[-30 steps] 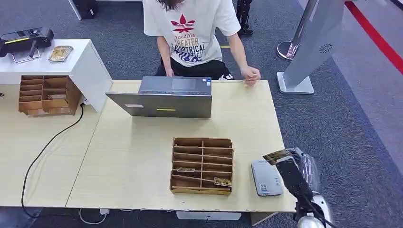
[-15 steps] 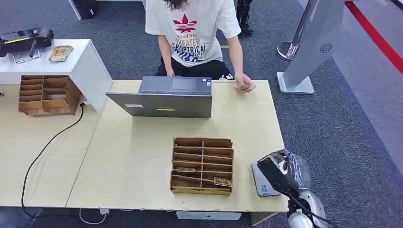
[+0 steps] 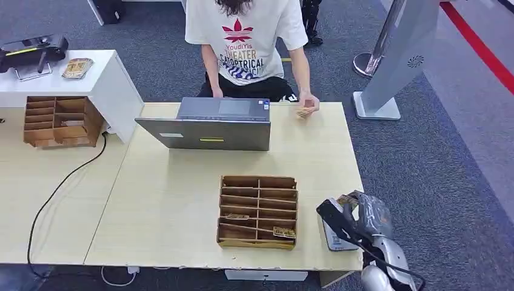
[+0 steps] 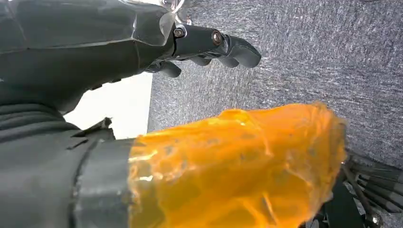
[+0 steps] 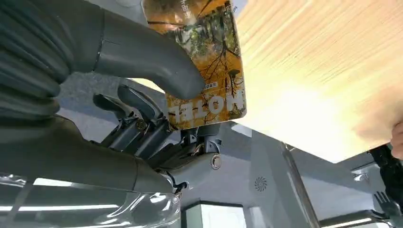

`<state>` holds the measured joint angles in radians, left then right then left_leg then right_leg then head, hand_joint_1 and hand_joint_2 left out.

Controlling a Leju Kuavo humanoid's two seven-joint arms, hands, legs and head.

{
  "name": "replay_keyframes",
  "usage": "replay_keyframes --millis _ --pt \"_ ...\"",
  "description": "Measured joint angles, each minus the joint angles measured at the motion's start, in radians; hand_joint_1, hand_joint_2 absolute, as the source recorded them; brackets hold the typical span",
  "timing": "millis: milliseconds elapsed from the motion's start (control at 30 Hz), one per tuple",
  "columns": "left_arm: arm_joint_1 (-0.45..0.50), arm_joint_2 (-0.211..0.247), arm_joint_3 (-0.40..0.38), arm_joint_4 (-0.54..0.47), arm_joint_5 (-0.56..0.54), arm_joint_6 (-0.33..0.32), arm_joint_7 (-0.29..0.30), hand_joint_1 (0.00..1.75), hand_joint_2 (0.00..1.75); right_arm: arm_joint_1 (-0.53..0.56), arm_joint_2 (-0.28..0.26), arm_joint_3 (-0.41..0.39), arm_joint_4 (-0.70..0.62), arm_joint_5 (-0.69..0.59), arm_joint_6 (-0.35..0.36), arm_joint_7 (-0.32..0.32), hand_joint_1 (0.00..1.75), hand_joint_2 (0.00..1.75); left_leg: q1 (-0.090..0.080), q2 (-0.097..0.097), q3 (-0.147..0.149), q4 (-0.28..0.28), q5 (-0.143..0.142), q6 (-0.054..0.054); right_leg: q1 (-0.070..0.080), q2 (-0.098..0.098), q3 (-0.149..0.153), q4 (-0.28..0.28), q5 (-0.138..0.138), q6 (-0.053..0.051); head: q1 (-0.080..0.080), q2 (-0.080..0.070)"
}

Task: Pass the card to the sensor for recognition and then transmit it.

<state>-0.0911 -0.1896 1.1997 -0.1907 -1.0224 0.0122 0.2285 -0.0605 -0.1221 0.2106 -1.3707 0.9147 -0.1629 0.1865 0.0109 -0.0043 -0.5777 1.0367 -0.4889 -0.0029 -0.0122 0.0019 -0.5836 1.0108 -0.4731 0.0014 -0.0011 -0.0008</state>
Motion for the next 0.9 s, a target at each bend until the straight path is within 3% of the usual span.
replay_keyframes --millis 467,900 --pt "0.0 0.0 0.0 0.0 0.0 0.0 0.002 0.0 0.0 -0.011 0.0 0.01 0.052 0.117 0.003 0.063 1.75 1.75 0.0 0.0 0.0 0.0 0.0 0.0 0.0 0.0 0.0 0.0 0.0 0.0 0.0 0.0" --pt "0.0 0.0 0.0 0.0 -0.002 0.0 0.005 0.0 0.0 -0.019 0.007 0.01 0.084 0.148 0.017 0.068 1.75 1.75 0.0 0.0 0.0 0.0 0.0 0.0 0.0 0.0 0.0 0.0 0.0 0.0 0.0 0.0"
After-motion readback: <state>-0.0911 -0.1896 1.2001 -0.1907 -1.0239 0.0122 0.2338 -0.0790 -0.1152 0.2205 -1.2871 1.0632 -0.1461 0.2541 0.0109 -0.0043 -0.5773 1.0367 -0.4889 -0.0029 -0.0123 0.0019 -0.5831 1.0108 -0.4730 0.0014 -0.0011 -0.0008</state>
